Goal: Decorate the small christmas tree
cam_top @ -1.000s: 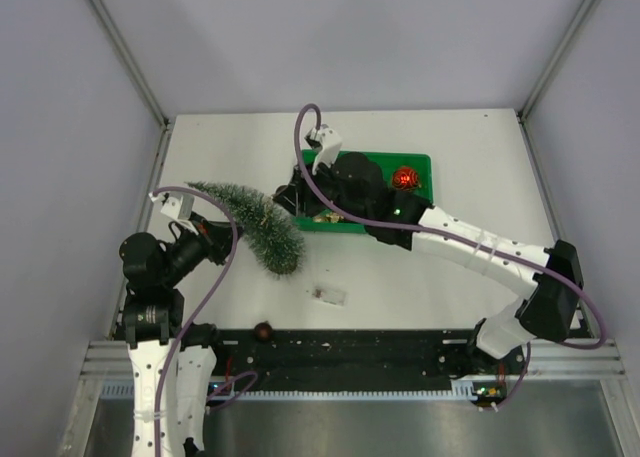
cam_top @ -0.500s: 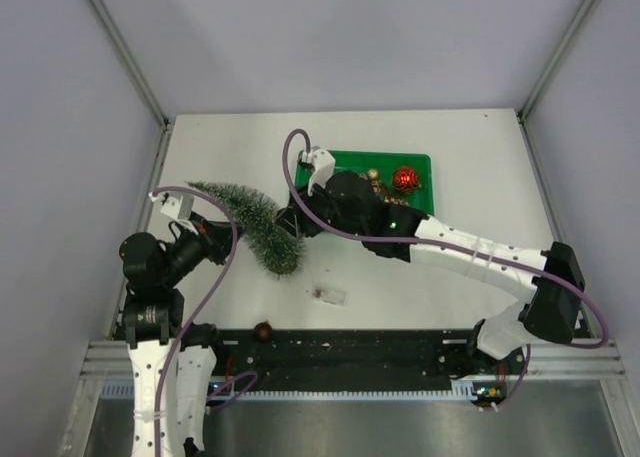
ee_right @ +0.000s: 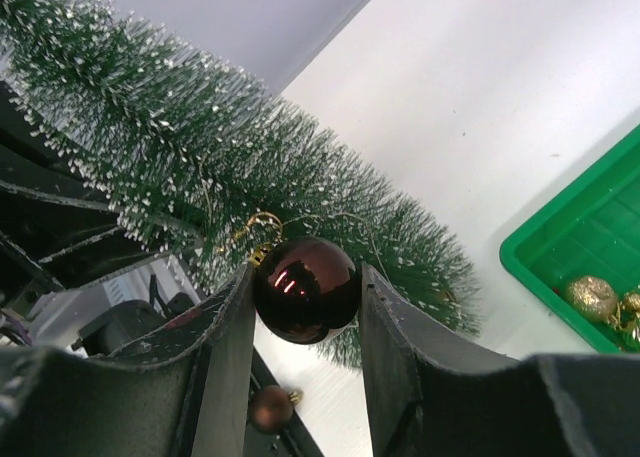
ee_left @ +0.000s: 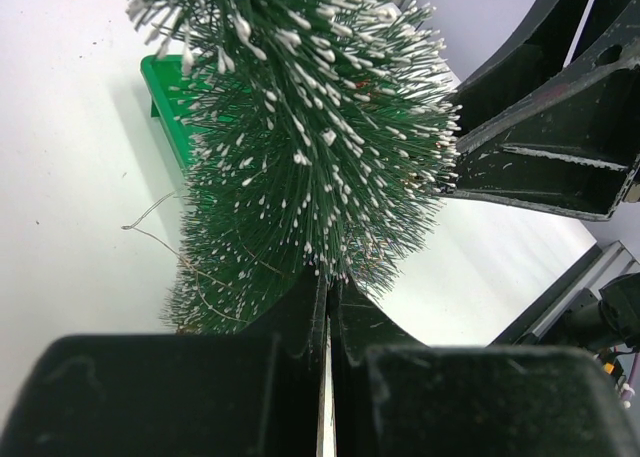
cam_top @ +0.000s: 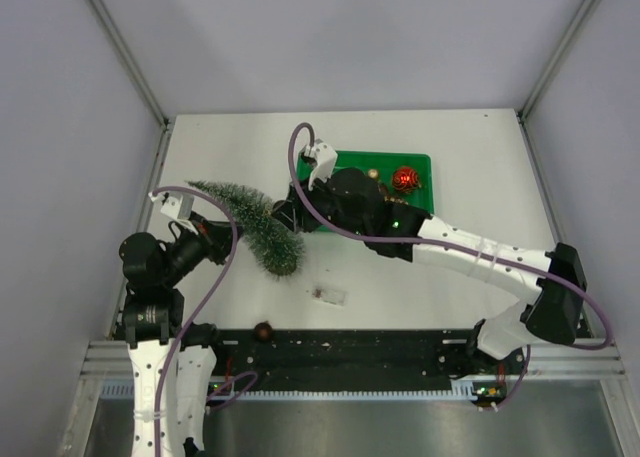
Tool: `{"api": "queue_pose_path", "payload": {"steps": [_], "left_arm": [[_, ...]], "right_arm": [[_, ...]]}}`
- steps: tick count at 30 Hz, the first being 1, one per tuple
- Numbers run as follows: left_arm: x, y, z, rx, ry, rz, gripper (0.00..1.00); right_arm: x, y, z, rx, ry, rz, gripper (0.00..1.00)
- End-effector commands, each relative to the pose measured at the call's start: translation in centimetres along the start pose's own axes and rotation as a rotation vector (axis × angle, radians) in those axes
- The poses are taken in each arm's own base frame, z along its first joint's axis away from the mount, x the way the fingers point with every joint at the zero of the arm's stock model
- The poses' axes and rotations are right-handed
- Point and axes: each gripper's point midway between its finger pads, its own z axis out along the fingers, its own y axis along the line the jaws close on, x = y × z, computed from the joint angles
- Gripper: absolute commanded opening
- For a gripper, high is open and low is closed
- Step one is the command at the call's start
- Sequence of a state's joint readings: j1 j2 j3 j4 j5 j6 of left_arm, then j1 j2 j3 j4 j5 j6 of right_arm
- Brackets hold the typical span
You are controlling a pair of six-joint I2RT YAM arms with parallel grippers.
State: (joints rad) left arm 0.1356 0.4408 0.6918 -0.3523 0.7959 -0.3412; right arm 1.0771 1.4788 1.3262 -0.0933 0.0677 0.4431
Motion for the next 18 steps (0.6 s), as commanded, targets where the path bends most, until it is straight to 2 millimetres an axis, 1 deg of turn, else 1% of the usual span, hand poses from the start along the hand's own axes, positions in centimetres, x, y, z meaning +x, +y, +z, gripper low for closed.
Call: {"api": "queue_pose_path", "payload": {"steps": [1,3,7,10,15,18], "left_arm": [[-1.1,-0.5,0.0,0.026,-0.043,0.044,0.00],[-1.1,-0.6,0.0,0.028,-0.043,0.046,0.00],[-1.1,-0.5,0.0,0.026,-0.043,0.048,0.00],[-1.0,-0.5,0.1,0.028,-0.043,0.040,0.00],[-1.2,-0.6,0.0,0.029,-0.046,0.040,0.00],[-1.2,-0.7,0.0,0.029,-0.047,0.043,0.00]], "right_arm": [[-3.1,2.2,0.4,-0.051,-0.092,-0.006,0.20],[-2.8,2.0,0.4,-0.046,-0.088,-0.010,0.24],[-1.9,1.3,0.1,-0.024,-0.074,-0.016,0.36],[-1.7,0.8,-0.1,-0.005,-0.071,-0.016,0.44],[-1.1,0.4,-0.2,0.014,-0.048,-0.020,0.54],[-0.7,0.1,-0.3,0.024,-0.041,-0.023,0.56]]}}
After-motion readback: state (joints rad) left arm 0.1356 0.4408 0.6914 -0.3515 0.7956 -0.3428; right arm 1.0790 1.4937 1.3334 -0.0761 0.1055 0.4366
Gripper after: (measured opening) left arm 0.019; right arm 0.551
